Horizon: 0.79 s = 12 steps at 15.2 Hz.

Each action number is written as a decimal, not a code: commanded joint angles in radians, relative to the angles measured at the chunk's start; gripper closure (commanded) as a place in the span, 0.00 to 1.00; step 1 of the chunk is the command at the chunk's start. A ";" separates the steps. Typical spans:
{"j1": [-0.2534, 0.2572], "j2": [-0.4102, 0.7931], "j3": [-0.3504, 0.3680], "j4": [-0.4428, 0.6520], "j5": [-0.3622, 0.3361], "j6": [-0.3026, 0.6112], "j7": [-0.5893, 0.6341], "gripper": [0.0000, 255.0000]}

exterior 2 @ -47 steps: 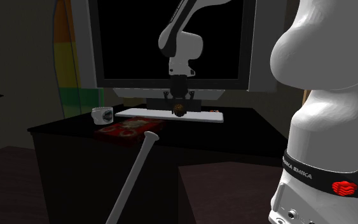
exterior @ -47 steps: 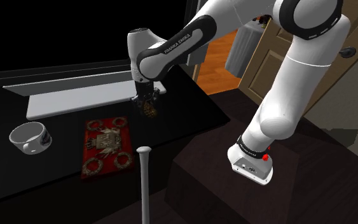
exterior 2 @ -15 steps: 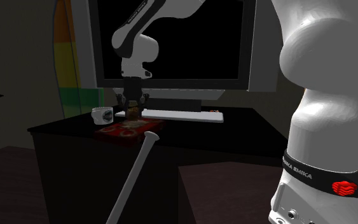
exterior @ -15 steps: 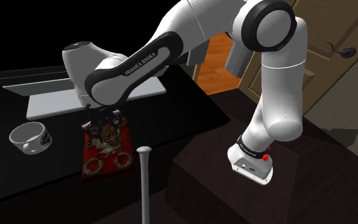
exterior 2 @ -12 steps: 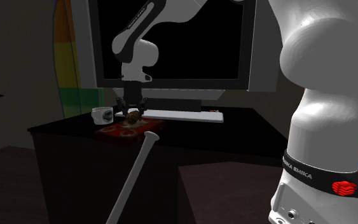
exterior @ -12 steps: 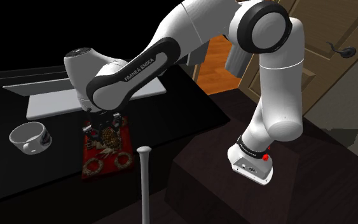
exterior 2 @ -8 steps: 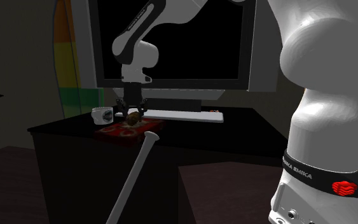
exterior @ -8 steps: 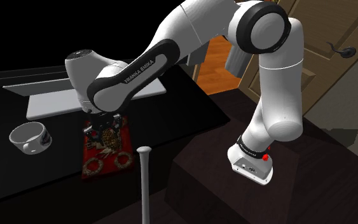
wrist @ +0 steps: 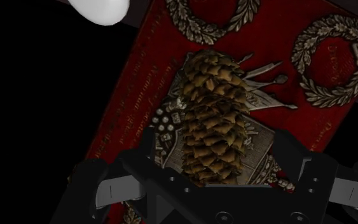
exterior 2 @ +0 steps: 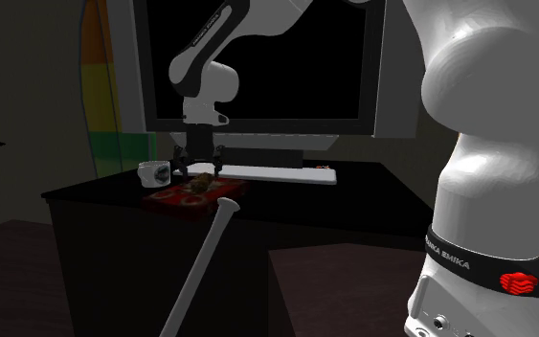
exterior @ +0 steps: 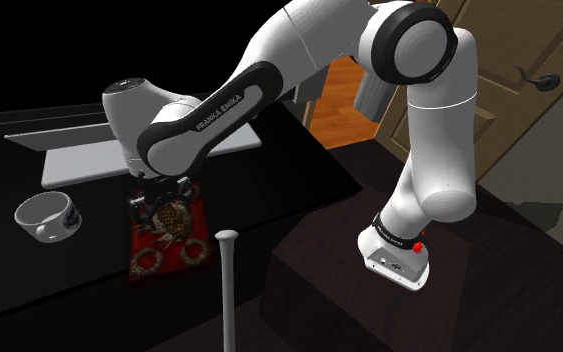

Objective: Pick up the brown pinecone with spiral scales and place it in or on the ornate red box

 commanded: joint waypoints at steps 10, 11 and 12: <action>-0.012 -0.055 0.010 0.055 0.019 -0.108 -0.012 0.00; -0.012 -0.055 0.010 0.055 0.019 -0.108 -0.012 0.00; -0.012 -0.055 0.010 0.055 0.019 -0.108 -0.012 0.00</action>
